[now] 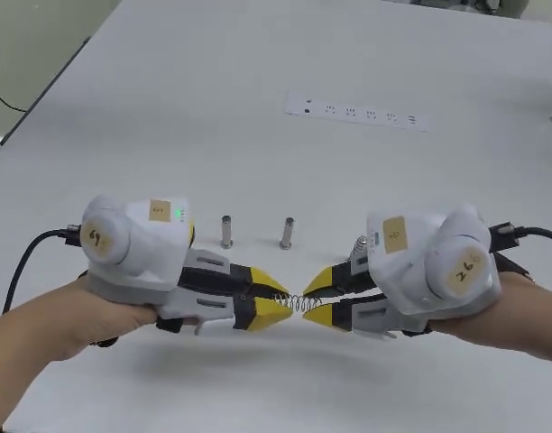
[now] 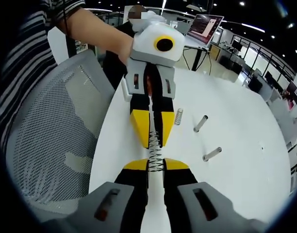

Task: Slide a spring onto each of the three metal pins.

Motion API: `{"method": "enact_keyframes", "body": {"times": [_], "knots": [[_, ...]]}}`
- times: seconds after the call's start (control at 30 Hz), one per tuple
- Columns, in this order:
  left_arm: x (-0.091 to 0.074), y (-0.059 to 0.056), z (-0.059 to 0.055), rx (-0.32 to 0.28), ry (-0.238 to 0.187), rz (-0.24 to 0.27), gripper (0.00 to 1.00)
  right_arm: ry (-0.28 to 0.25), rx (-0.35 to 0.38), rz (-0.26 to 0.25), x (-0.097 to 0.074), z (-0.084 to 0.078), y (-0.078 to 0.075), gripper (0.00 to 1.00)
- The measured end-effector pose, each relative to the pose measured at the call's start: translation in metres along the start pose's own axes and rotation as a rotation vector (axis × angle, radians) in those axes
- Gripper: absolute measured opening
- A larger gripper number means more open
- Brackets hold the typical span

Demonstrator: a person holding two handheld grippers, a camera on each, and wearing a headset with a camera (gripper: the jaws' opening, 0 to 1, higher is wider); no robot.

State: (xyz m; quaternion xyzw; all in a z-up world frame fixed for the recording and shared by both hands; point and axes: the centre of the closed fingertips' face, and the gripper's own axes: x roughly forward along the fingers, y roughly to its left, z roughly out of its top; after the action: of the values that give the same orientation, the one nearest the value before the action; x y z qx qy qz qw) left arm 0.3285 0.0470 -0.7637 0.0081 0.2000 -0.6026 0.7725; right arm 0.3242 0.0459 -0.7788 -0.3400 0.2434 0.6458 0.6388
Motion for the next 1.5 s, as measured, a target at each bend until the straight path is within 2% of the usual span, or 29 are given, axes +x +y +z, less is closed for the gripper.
{"method": "enact_keyframes", "body": {"times": [0.33,0.7,1.03,1.2,1.5], "knots": [[-0.001,-0.004,-0.006,0.0,0.017,-0.025,0.01,-0.01,0.032,0.007,-0.003,-0.007,0.004,0.12],[-0.001,-0.008,-0.007,0.01,0.027,-0.035,0.01,-0.03,0.038,0.03,-0.001,-0.009,0.01,0.08],[-0.002,-0.009,-0.011,0.028,0.044,-0.033,0.01,-0.013,-0.049,0.03,-0.009,-0.001,0.008,0.08],[0.002,-0.01,-0.019,0.047,0.071,-0.034,0.01,-0.011,-0.084,0.05,-0.013,0.006,0.008,0.08],[0.002,-0.011,-0.022,0.063,0.086,-0.03,0.01,0.004,-0.145,0.082,-0.013,0.019,0.007,0.07]]}}
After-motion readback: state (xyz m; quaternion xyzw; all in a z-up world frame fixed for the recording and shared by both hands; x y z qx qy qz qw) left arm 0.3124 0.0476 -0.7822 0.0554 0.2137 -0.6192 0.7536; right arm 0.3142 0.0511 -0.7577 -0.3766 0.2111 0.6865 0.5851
